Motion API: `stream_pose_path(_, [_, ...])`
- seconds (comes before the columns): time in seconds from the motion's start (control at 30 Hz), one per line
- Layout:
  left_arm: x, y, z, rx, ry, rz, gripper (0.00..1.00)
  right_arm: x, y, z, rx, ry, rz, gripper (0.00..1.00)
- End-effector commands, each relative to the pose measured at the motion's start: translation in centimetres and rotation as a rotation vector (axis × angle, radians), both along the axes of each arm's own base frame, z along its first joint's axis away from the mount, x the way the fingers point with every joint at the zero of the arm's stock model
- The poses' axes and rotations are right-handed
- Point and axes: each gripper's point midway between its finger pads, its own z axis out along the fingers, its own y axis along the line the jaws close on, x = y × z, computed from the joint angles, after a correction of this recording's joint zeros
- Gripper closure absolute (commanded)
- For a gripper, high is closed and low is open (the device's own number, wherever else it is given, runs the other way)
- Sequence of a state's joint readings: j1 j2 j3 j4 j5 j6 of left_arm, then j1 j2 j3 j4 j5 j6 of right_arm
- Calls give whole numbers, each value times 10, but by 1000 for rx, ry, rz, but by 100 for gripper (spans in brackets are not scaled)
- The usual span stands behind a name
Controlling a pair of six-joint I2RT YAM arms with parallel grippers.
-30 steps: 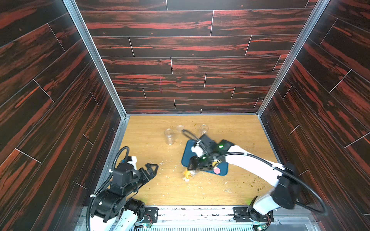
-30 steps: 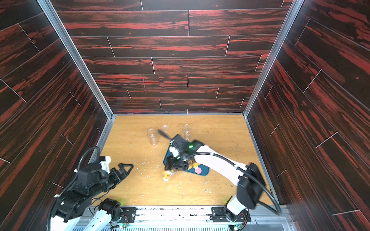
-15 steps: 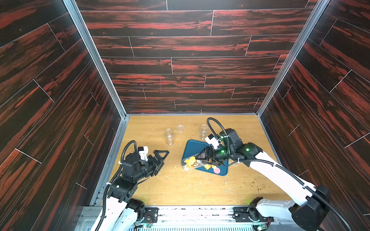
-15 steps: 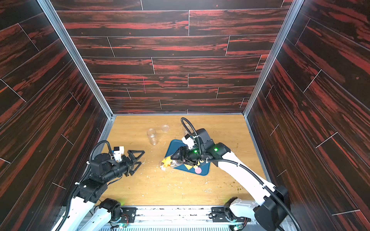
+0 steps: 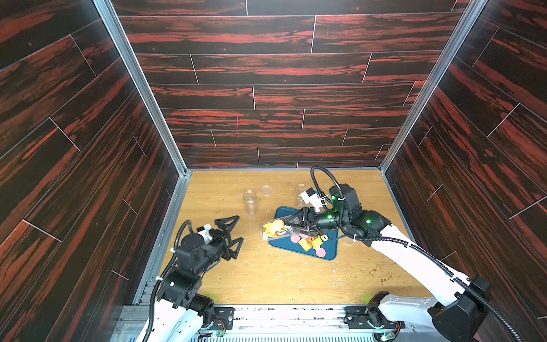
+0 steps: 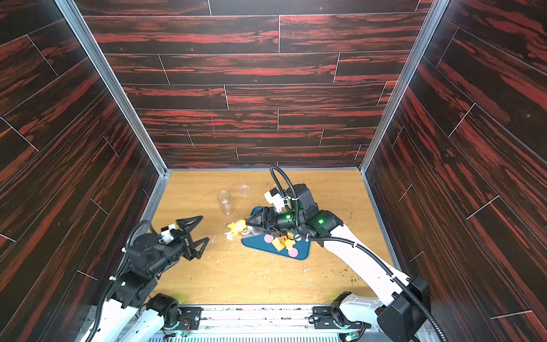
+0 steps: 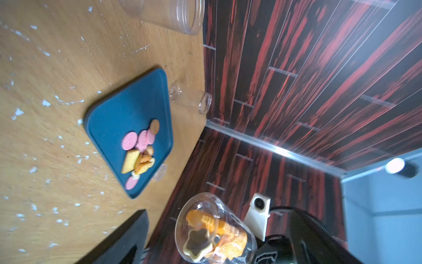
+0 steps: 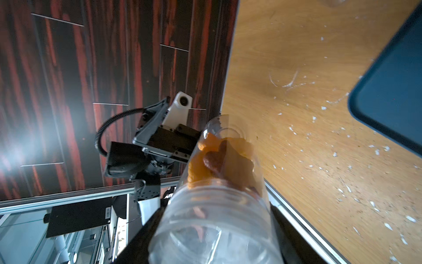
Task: Pour the cookies out of the jar
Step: Pick up the jar from the center of the board.
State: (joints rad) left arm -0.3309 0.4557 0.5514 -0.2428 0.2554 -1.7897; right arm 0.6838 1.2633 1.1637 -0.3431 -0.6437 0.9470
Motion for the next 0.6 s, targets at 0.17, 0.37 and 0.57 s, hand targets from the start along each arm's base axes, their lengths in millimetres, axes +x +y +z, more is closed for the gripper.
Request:
stream_pose_path(0.17, [19,14,2,-93,59,191,0,11,20,29,74,-45,38,38])
stream_pose_path(0.37, [44,-13,17,-109,36,173,0,11,26,27,76,-40,47,39])
stream_pose_path(0.57, [60,-41,20,-165,45,155,0,10,29,23,77,-37,54,39])
